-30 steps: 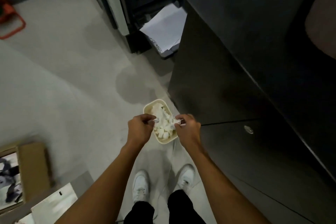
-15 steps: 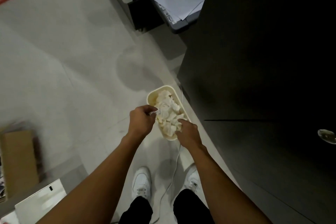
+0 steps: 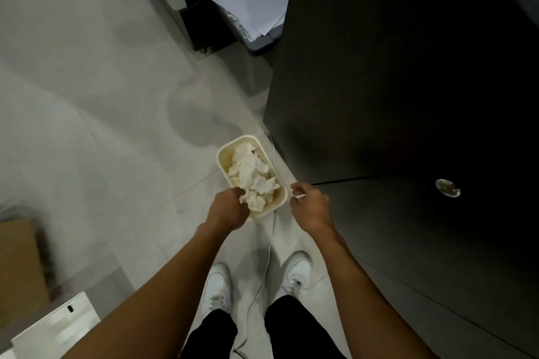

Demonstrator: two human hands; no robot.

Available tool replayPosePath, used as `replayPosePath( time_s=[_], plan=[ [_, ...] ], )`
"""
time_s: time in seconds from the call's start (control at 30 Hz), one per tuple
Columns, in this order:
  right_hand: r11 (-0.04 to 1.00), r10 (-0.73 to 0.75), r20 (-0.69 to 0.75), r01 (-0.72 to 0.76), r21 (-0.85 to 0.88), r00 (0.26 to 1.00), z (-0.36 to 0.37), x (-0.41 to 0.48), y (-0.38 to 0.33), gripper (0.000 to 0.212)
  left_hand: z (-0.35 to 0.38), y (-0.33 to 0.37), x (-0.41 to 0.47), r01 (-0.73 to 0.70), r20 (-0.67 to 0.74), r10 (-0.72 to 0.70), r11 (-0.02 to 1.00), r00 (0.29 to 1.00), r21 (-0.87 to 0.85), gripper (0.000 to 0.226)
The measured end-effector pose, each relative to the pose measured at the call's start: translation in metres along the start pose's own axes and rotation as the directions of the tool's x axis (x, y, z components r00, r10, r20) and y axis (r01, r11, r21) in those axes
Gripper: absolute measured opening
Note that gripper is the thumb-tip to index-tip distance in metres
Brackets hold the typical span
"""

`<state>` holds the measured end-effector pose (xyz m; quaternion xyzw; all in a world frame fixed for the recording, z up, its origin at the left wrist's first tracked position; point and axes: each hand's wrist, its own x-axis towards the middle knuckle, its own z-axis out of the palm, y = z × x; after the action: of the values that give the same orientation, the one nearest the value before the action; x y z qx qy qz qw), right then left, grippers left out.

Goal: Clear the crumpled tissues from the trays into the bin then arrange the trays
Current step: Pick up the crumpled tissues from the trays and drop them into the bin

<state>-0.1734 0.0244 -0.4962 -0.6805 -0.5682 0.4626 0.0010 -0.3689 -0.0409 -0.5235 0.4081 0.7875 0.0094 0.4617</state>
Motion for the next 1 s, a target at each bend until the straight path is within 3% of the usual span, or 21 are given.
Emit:
replayPosePath(
  time_s=[0.17,0.47,0.63,0.8,1.0],
  plan=[
    [0.997,-0.06,-0.011,0.061,0.055,0.998,-0.029,-0.044,-0.046,0.032,-0.044,0.024,-0.049,-0.034,-0.037,0.031,0.996,0.999,-0.082,0.037],
    [0.964,-0.196,-0.151,0.218,0.149,0.969,-0.113,-0.148,-0.156,0.031,-0.164,0.115,-0.163,-0.246,-0.231,0.195,0.944,0.953,-0.22,0.027],
    [0.921,-0.297,-0.291,0.353,0.166,0.91,-0.176,-0.208,-0.223,0.03,-0.236,0.172,-0.224,-0.345,-0.324,0.251,0.896,0.912,-0.281,0.027],
    [0.871,-0.358,-0.422,0.461,0.171,0.833,-0.244,-0.261,-0.269,0.033,-0.301,0.234,-0.282,-0.507,-0.424,0.388,0.835,0.818,-0.215,0.03],
    [0.844,-0.366,-0.565,0.519,0.134,0.74,-0.322,-0.319,-0.282,0.042,-0.351,0.301,-0.351,-0.637,-0.418,0.555,0.767,0.719,-0.078,0.048]
  ],
)
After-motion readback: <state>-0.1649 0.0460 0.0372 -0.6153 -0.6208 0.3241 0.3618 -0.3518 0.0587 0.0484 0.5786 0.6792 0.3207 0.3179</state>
